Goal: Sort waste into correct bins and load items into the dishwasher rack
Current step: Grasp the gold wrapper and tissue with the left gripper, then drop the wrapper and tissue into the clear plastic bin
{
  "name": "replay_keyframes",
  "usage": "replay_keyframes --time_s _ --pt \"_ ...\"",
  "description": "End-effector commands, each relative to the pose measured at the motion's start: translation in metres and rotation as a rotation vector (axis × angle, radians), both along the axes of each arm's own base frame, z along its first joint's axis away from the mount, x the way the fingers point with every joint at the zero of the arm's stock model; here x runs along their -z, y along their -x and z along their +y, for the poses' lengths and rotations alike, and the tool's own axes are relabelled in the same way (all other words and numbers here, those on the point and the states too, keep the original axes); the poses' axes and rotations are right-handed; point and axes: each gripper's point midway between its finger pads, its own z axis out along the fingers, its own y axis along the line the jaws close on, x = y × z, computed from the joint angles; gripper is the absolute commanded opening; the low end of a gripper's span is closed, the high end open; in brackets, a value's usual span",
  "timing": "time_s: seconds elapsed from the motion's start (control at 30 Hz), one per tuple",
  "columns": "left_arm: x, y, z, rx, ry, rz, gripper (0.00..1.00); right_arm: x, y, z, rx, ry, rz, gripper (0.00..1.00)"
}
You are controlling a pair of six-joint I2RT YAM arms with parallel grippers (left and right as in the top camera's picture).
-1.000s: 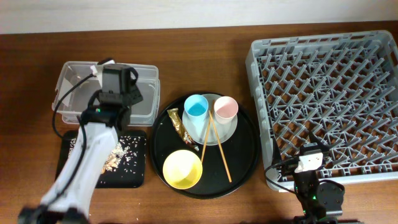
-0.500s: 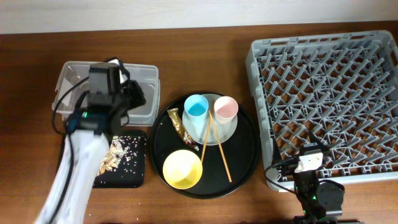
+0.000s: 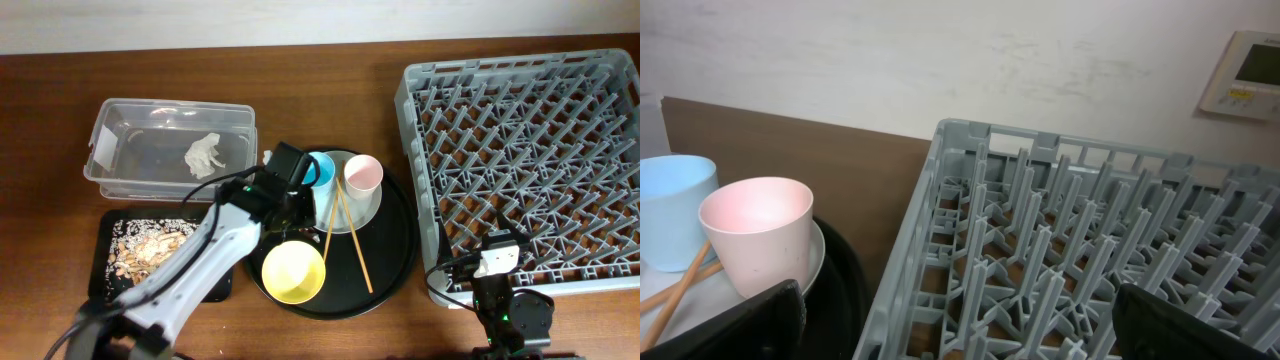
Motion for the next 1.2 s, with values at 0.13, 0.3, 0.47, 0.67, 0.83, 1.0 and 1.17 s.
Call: replay_keyframes --time_s 0.13,0.3,0.47,0.67,0.83,1.0,1.17 --pt "0.056 -0.010 -0.004 -0.020 -0.061 0.072 0.34 0.002 0.000 -0.001 0.001 -0.004 0.003 0.99" --pt "0.080 -0.014 0.005 -0.036 -0.130 0.089 0.34 0.002 0.000 -0.001 0.001 -0.004 0.004 0.99" --pt "0.074 -0.018 0.001 -0.034 -0.116 0.074 0.01 0.002 0.000 -0.001 0.001 -0.004 0.004 0.98" --pt "0.018 -0.026 -0.003 -0.040 -0.044 -0.042 0.01 0.002 0.000 -0.001 0.001 -0.004 0.004 0.98" --pt "0.010 -0.020 0.003 -0.044 -0.052 -0.043 0.03 0.002 0.000 -0.001 0.001 -0.004 0.003 0.99" --pt "0.030 -0.012 0.009 -0.044 -0.079 -0.018 0.03 0.002 0.000 -0.001 0.001 -0.004 0.003 0.98" --pt "0.058 -0.014 0.013 -0.052 -0.124 0.005 0.06 0.002 0.000 -0.001 0.001 -0.004 0.004 0.99"
